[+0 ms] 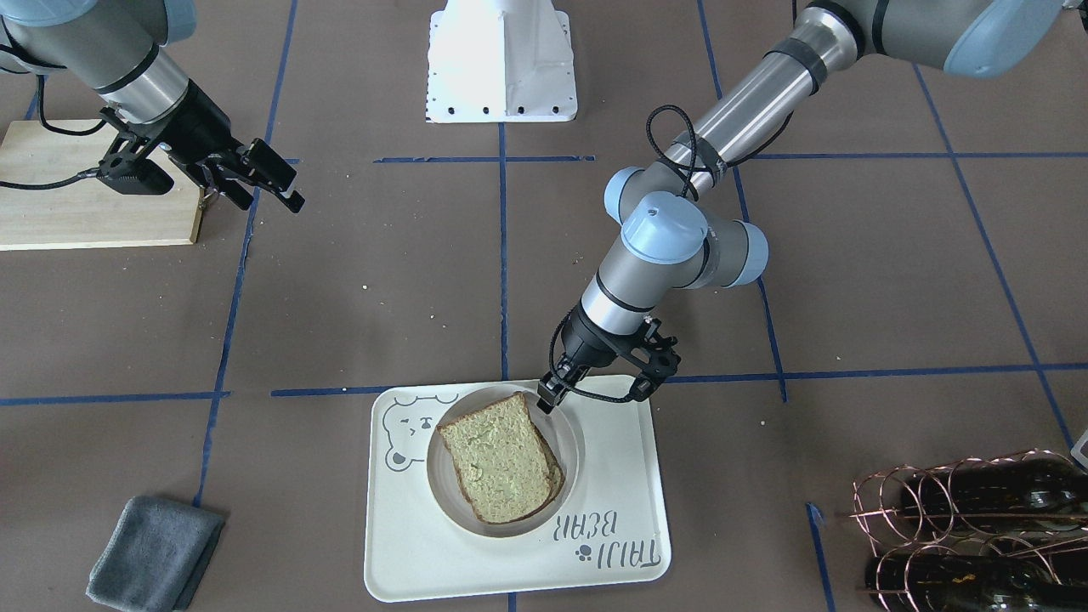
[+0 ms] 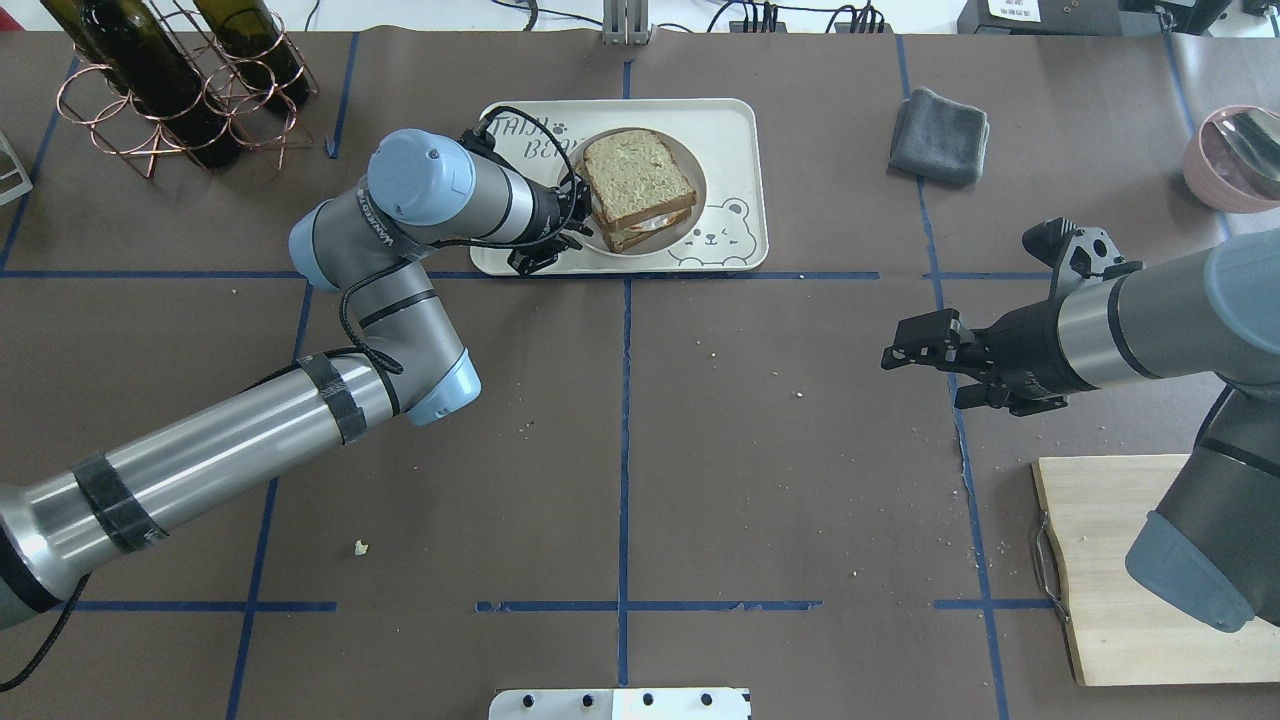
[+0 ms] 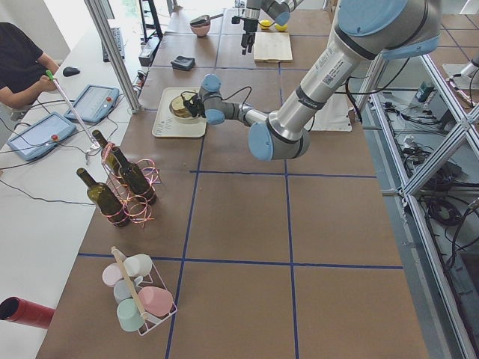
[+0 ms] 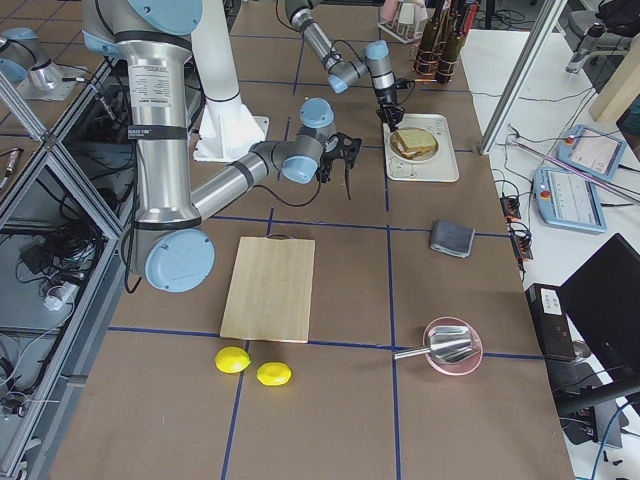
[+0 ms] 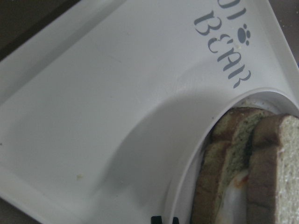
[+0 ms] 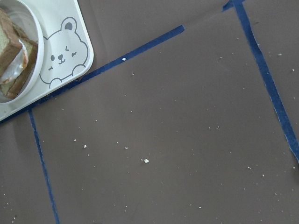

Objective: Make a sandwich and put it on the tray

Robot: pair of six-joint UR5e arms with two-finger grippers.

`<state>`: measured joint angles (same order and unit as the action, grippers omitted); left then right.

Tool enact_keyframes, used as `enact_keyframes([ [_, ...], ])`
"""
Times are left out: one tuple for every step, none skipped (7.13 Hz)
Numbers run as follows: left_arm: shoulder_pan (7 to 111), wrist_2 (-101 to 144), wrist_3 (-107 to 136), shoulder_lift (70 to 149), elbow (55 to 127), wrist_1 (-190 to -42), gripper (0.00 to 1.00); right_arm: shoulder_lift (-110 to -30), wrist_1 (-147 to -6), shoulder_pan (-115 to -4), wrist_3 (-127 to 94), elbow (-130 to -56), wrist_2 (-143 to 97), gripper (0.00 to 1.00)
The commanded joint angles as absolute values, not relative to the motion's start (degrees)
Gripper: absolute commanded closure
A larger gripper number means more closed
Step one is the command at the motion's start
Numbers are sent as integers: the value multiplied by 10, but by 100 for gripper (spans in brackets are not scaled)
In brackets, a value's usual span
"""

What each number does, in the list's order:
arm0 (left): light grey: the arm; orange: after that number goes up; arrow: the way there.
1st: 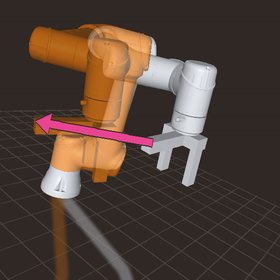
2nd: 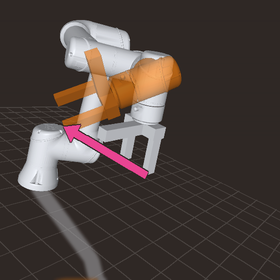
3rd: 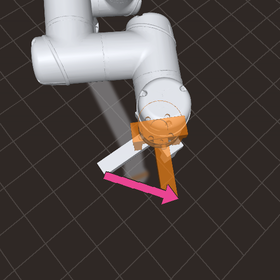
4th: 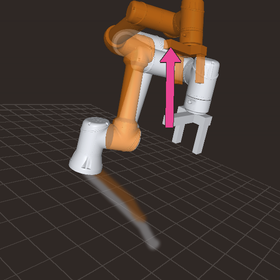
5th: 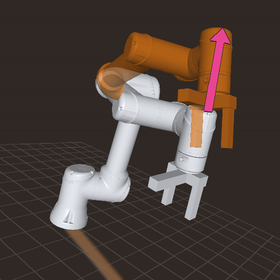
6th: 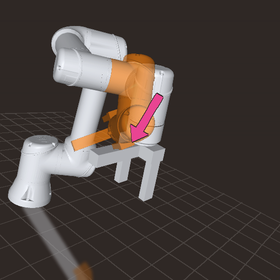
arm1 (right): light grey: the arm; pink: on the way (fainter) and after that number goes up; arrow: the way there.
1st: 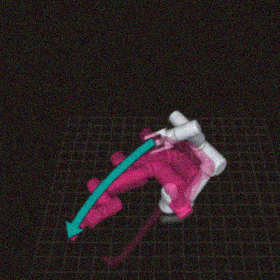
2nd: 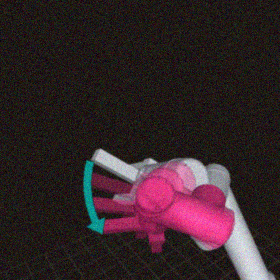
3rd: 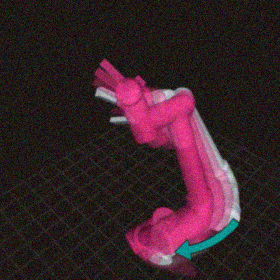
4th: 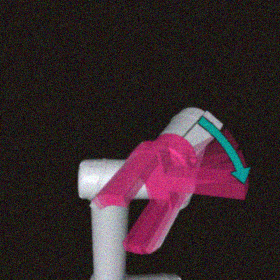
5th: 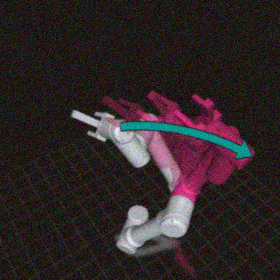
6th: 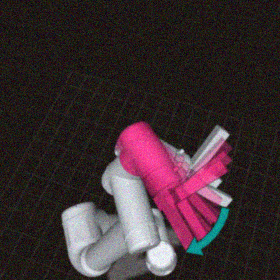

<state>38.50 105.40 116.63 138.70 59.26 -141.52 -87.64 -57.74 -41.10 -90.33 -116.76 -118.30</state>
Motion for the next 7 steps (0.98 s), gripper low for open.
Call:
enact_keyframes([
  [388, 1054, 1144, 1383, 602, -1414, 68, -877, -577, -412, -903, -1168, -1183, 0],
  [400, 1055, 1101, 1369, 637, -1406, 68, -878, -578, -417, -902, -1167, -1183, 0],
  [403, 1058, 1043, 1295, 710, -1394, 69, -881, -596, -438, -895, -1163, -1191, 0],
  [408, 1070, 940, 1230, 785, -1355, 69, -883, -625, -458, -864, -1162, -1192, 0],
  [430, 1092, 850, 1188, 849, -1314, 69, -883, -677, -483, -799, -1164, -1193, 0],
  [458, 1113, 766, 1106, 921, -1301, 61, -889, -723, -518, -725, -1166, -1199, 0],
  [501, 1155, 672, 1013, 986, -1301, 61, -921, -732, -560, -621, -1160, -1230, 0],
])
